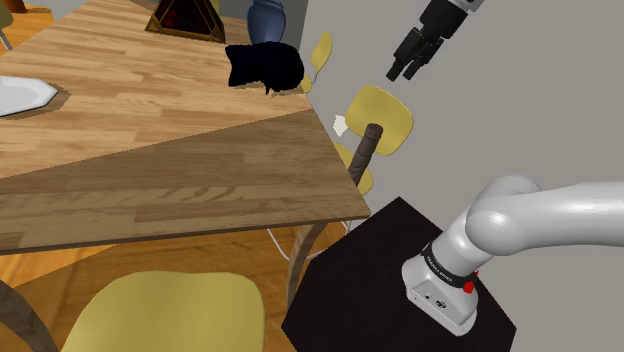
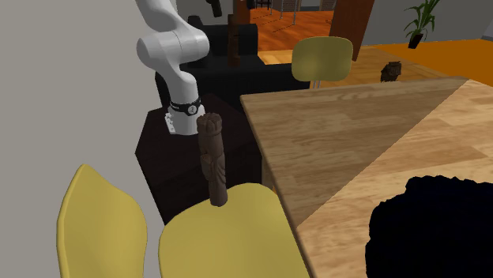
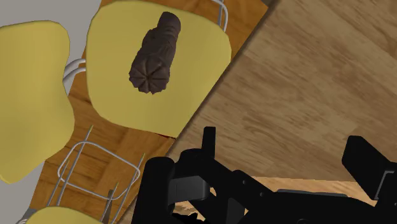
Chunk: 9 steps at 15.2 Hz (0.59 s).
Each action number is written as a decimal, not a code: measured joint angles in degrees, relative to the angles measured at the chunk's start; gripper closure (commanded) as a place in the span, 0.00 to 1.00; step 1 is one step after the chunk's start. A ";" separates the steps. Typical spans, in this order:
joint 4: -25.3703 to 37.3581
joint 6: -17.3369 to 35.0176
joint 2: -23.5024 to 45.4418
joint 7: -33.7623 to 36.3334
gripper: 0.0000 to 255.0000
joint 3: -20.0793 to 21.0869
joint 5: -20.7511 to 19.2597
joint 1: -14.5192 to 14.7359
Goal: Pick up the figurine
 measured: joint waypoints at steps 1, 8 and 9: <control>0.00 0.00 0.00 0.00 0.00 0.00 0.00 0.00; -6.17 9.39 4.58 -5.82 0.00 -3.81 -2.51 -1.11; -7.32 11.08 5.31 -6.79 0.00 -4.46 -2.91 -1.32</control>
